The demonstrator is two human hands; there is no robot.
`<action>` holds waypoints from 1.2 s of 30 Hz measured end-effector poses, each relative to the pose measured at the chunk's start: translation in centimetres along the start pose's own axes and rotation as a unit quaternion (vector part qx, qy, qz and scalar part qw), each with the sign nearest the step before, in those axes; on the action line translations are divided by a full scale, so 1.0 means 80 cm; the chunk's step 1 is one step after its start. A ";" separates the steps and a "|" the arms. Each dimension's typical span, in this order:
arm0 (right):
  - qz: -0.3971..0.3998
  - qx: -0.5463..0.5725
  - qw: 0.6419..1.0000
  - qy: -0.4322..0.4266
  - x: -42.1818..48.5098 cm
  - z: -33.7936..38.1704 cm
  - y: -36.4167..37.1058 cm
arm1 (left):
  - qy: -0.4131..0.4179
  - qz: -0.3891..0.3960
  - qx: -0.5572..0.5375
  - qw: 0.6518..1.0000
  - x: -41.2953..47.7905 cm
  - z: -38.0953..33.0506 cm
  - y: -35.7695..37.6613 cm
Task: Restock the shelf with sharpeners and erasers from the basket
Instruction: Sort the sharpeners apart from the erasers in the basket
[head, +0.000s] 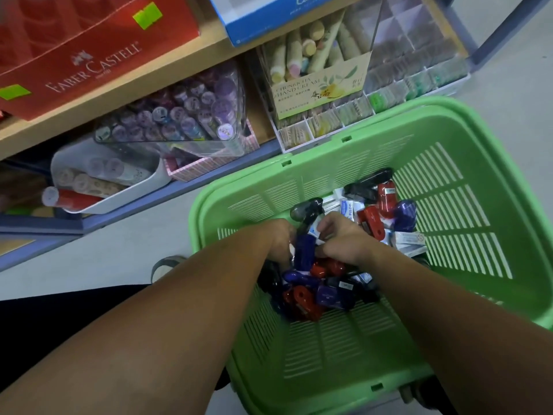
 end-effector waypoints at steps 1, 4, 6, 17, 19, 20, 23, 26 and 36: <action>0.009 0.010 1.000 0.002 0.002 -0.001 -0.001 | -0.001 0.008 0.004 1.000 -0.002 0.000 0.001; 0.037 -0.011 0.999 -0.001 0.001 -0.001 0.001 | -0.004 0.012 0.021 1.000 -0.004 0.000 0.005; 0.033 -0.039 0.999 -0.006 0.002 0.000 0.000 | 0.009 0.001 0.038 0.999 -0.003 -0.001 0.002; -0.042 -0.157 0.986 -0.033 -0.016 0.015 -0.012 | 0.040 -0.078 0.004 0.996 -0.046 -0.019 -0.044; -0.059 -0.208 0.976 -0.033 -0.024 0.015 -0.006 | 0.050 -0.099 -0.003 0.994 -0.059 -0.033 -0.051; -0.068 -0.226 0.971 -0.034 -0.029 0.017 -0.002 | 0.054 -0.109 -0.019 0.992 -0.065 -0.040 -0.055; -0.097 -0.302 0.947 -0.054 -0.039 0.025 0.010 | 0.072 -0.119 -0.057 0.989 -0.081 -0.054 -0.064; -0.109 -0.343 0.930 -0.071 -0.043 0.029 0.011 | 0.085 -0.123 -0.056 0.987 -0.091 -0.058 -0.068; -0.022 -0.224 0.972 -0.072 -0.045 0.029 0.012 | 0.068 -0.164 -0.155 0.972 -0.124 -0.043 -0.060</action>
Point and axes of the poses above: each hand's wrist, its own x-axis towards the middle knuckle, its own y-axis out of the palm, z = x × y, the point moved 9 cm from there along x, towards the middle knuckle, and after that the axes turned 8 degrees about y, right-handed, at the moved point
